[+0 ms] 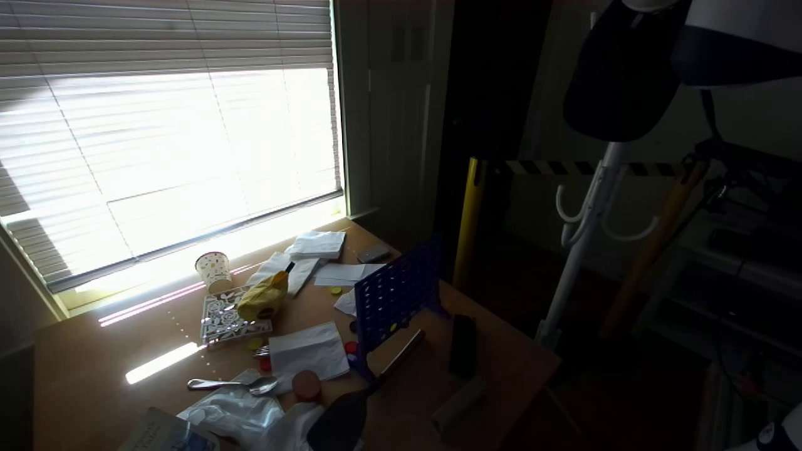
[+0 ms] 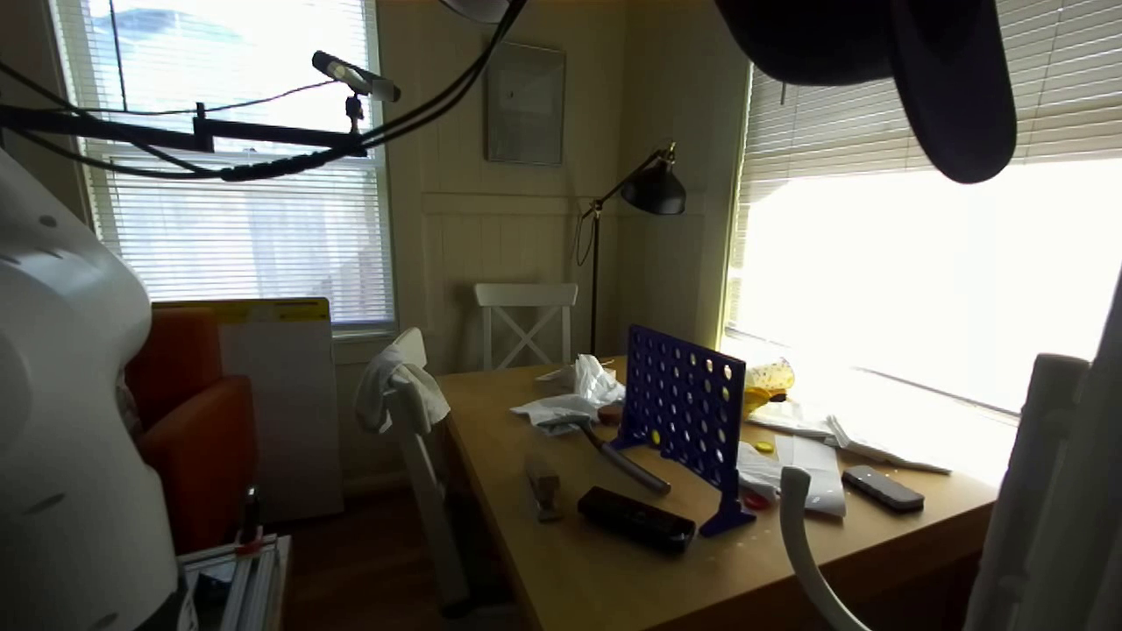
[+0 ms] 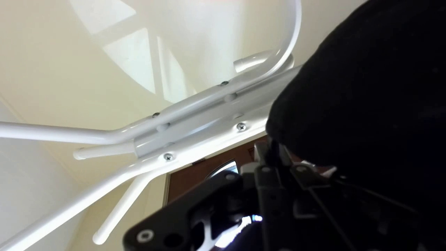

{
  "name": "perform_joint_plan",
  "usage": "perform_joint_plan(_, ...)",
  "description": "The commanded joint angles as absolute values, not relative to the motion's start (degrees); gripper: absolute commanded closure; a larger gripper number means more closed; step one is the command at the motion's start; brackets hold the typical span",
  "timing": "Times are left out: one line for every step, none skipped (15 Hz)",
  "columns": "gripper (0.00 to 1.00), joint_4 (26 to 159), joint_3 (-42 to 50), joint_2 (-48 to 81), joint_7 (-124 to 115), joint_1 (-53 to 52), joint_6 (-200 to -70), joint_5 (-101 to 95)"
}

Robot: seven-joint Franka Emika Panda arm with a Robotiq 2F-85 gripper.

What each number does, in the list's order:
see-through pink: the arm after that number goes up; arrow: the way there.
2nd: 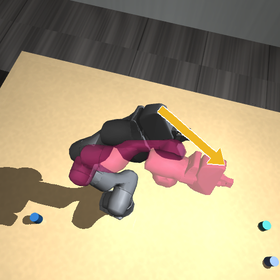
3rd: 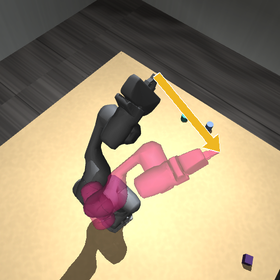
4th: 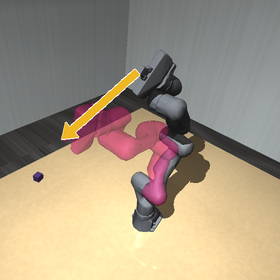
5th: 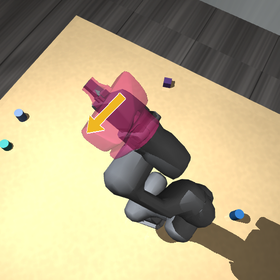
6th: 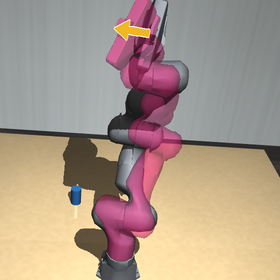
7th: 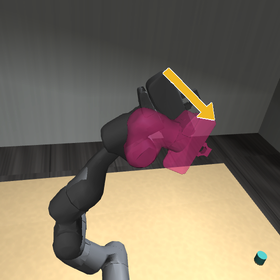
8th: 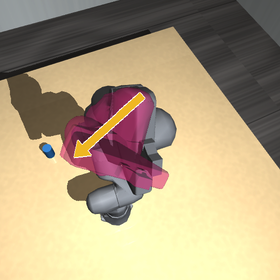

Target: Move the hat to the top half of the coat rack

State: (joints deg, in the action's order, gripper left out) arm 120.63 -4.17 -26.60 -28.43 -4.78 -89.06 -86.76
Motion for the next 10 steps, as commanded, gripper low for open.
perform_joint_plan(0.99, 121.6, -2.5, -29.1, -25.6, -5.7, -91.4, -85.0)
perform_joint_plan(0.99, 121.9, -2.2, -29.3, -25.1, -5.7, -91.8, -84.6)
perform_joint_plan(0.99, 122.1, -2.0, -29.2, -24.9, -5.7, -92.1, -84.2)
perform_joint_plan(0.99, 122.3, -1.8, -29.1, -25.3, -5.7, -92.6, -84.0)
perform_joint_plan(0.99, 122.5, -1.6, -29.1, -25.9, -5.9, -93.6, -83.6)
perform_joint_plan(0.99, 122.5, -1.7, -28.7, -26.2, -5.9, -94.3, -83.4)
perform_joint_plan(0.99, 122.5, -1.8, -28.6, -26.0, -6.0, -95.0, -83.1)
perform_joint_plan(0.99, 122.5, -1.9, -28.5, -26.0, -6.0, -95.6, -82.9)
perform_joint_plan(0.99, 122.6, -2.1, -28.4, -25.9, -5.9, -96.0, -83.3)
perform_joint_plan(0.99, 122.8, -2.3, -28.2, -25.8, -5.7, -96.0, -84.0)
